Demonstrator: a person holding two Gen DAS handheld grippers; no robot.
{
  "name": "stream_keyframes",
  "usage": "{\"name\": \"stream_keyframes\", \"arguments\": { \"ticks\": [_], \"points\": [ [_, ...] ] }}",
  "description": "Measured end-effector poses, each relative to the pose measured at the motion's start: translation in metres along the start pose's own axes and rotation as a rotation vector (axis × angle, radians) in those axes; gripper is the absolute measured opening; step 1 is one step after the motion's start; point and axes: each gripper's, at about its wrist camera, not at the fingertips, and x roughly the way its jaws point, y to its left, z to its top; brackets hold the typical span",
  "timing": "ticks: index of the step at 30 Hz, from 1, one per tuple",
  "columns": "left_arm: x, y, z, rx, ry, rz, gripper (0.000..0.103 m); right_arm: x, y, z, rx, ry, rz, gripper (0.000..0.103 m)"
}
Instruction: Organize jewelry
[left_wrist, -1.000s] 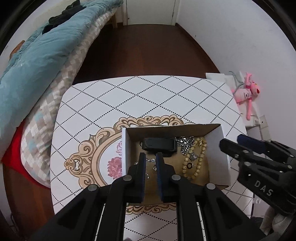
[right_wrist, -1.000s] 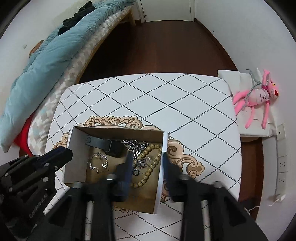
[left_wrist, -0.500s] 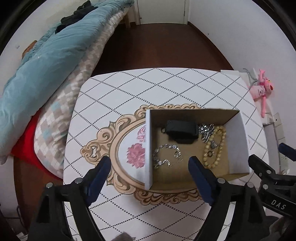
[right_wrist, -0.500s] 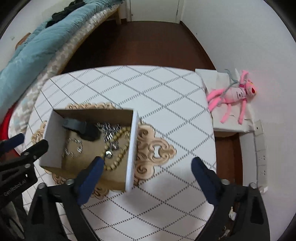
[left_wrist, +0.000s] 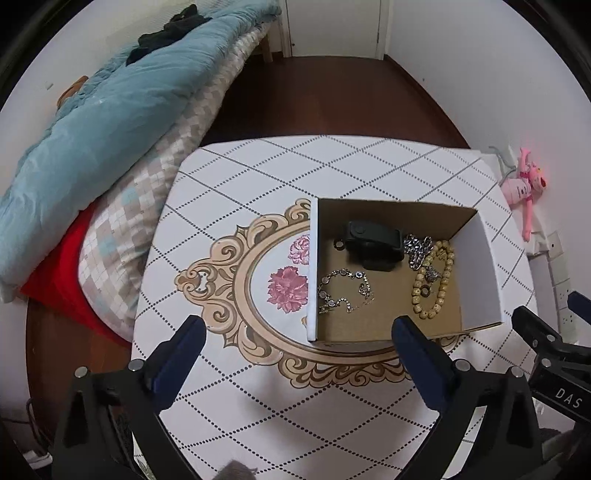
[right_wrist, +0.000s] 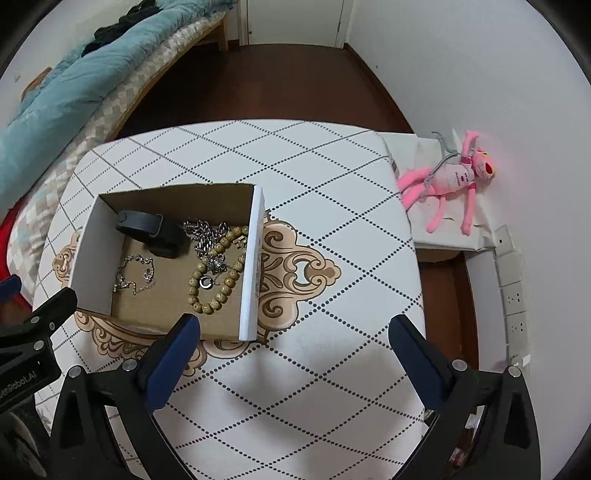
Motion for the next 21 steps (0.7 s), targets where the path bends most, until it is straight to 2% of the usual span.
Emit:
{"name": "stream_keyframes", "arguments": {
  "ticks": [6, 14, 21],
  "points": [
    [-0.039, 0.006, -0.008, -0.036, -0.070, 0.000, 0.103, -0.039, -0.008, -0.010, 0.013, -0.076, -0.014, 0.103],
    [-0.116, 0.009, -0.026, -0.037, -0.203, -0.025, 0.103, -0.122, -0.010, -0.033, 0.030, -0.218, -0.008, 0.103],
    [-0.176, 0.012, -0.050, -0.029, -0.288, -0.049, 0.103, -0.196, -0.011, -0.060, 0.038, -0.341, -0.011, 0.103]
  ]
}}
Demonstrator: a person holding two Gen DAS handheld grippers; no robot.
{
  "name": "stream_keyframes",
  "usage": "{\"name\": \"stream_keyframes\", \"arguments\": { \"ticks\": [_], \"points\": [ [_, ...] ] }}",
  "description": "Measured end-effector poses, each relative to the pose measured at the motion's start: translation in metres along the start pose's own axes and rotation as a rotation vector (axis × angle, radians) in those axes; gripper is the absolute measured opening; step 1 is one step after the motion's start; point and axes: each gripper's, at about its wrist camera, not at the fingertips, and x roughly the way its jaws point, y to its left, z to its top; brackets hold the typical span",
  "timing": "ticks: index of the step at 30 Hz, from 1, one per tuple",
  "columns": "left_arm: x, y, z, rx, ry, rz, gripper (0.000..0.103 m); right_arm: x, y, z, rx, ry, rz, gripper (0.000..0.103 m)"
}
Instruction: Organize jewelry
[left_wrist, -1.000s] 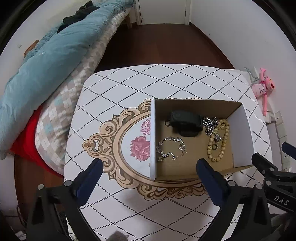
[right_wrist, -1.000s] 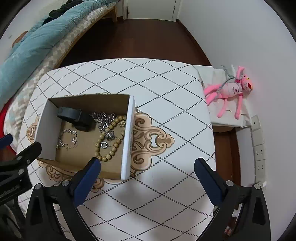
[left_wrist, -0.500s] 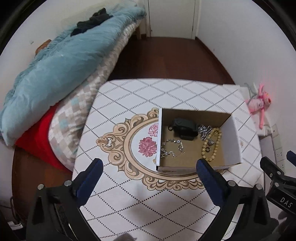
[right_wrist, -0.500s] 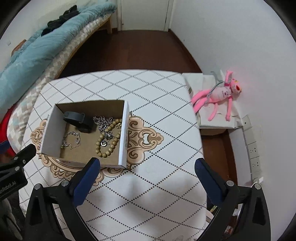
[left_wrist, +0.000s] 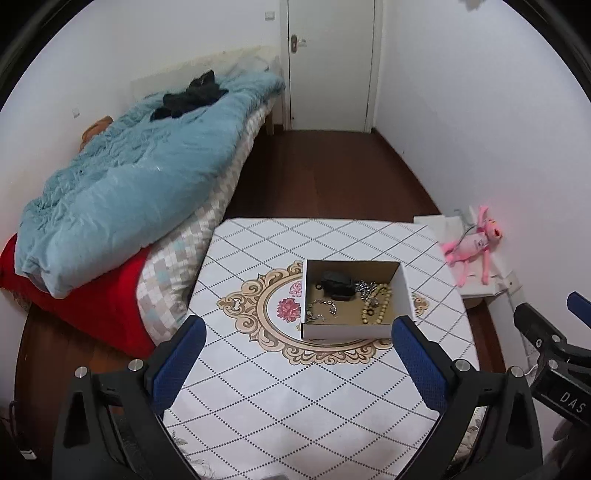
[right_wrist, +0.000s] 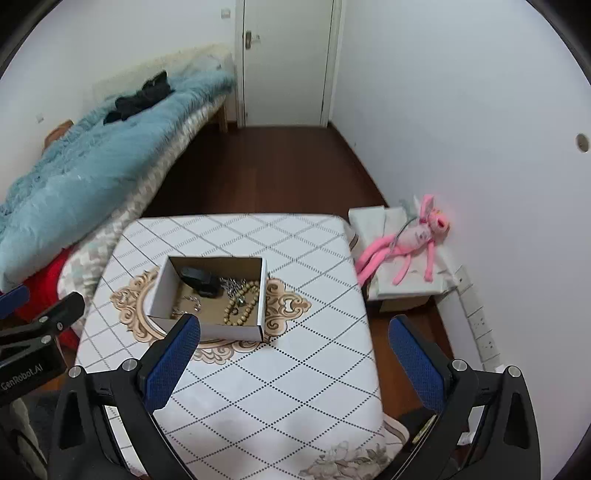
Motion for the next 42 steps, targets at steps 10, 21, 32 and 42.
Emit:
{"name": "stream_keyframes", "arguments": {
  "ticks": [10, 21, 32, 42],
  "points": [
    [-0.064, 0.000, -0.008, 0.010, -0.088, -0.030, 0.103, -0.084, 0.000, -0.013, 0.006, -0.124, -0.006, 0.103],
    [-0.071, 0.006, -0.016, -0.006, -0.072, -0.033, 0.103, -0.114, -0.003, -0.027, -0.001, -0.133, -0.002, 0.103],
    [-0.034, -0.002, 0.001, 0.003, 0.004, -0.009, 0.103, -0.061, -0.002, -0.004, 0.006, -0.049, -0.007, 0.103],
    [0.015, -0.006, 0.017, 0.013, 0.092, 0.023, 0.103, 0.004, 0.002, 0.015, 0.006, 0.057, -0.012, 0.103]
  ]
}}
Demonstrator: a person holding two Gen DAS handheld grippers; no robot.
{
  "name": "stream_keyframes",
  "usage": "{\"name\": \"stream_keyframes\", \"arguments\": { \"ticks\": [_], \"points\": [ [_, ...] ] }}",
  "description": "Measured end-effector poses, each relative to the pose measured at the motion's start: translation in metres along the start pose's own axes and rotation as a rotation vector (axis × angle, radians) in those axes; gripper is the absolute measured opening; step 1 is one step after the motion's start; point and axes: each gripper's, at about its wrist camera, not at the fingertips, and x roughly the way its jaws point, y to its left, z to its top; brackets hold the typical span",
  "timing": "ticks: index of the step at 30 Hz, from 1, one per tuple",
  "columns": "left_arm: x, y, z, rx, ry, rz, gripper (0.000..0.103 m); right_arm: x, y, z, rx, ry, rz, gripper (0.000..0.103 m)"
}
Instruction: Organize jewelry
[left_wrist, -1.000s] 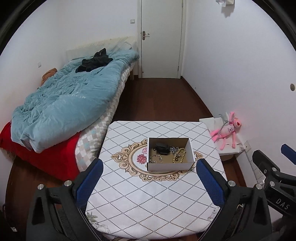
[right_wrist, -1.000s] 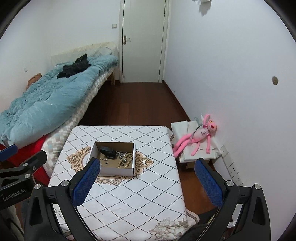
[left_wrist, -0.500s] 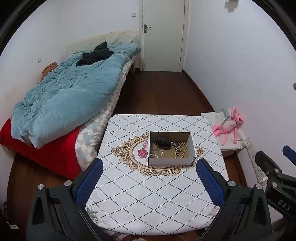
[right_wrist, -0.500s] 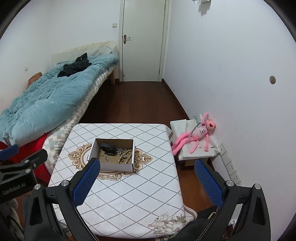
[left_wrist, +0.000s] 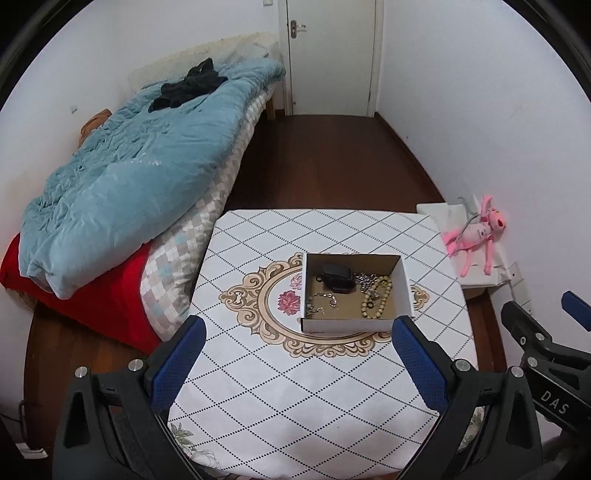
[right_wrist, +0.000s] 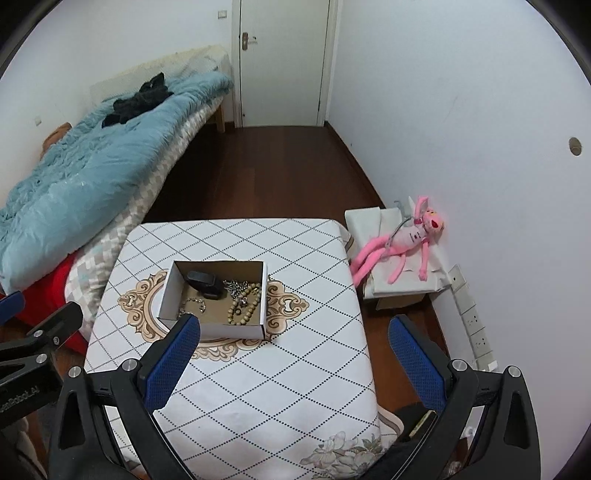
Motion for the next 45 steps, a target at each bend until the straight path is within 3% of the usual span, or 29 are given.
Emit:
{"name": "stream_keyframes", "arguments": {
  "ticks": [10, 45],
  "points": [
    [0.020, -0.005, 0.011, 0.001, 0.050, -0.004, 0.103, 0.029, 0.003, 0.014, -0.016, 0.065, 0.005, 0.103],
    [0.025, 0.003, 0.007, -0.007, 0.069, 0.001, 0.103, 0.031, 0.012, 0.015, -0.059, 0.105, 0.027, 0.103]
  ]
}}
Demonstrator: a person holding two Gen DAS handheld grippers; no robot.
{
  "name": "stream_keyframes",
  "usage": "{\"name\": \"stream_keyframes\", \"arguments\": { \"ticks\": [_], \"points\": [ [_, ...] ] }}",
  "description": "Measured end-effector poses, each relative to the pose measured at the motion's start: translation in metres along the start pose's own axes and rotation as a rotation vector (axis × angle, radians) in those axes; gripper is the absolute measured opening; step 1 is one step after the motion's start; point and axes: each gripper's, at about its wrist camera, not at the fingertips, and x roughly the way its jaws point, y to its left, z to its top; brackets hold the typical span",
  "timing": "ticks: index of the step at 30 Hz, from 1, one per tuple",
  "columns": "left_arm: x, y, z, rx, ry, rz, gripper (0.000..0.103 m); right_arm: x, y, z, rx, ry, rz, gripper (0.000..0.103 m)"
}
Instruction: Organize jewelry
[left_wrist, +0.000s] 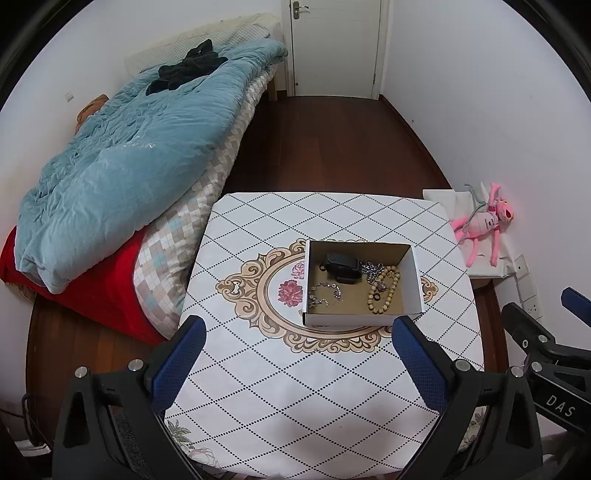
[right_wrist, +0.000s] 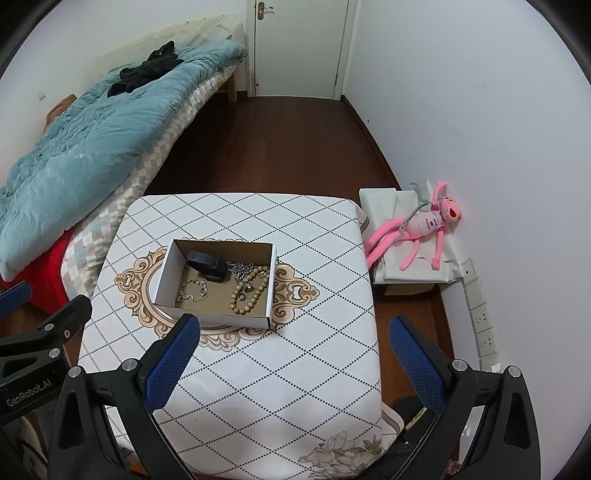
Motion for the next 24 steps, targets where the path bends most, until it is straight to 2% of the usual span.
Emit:
{"name": "stream_keyframes", "arguments": {
  "ticks": [24],
  "points": [
    [0.0045, 0.0006, -0.0024, -0.003, 0.010, 0.005, 0.103, 0.0032, 0.0016, 0.0011, -0.010, 0.013, -0.014, 0.103]
  ]
}}
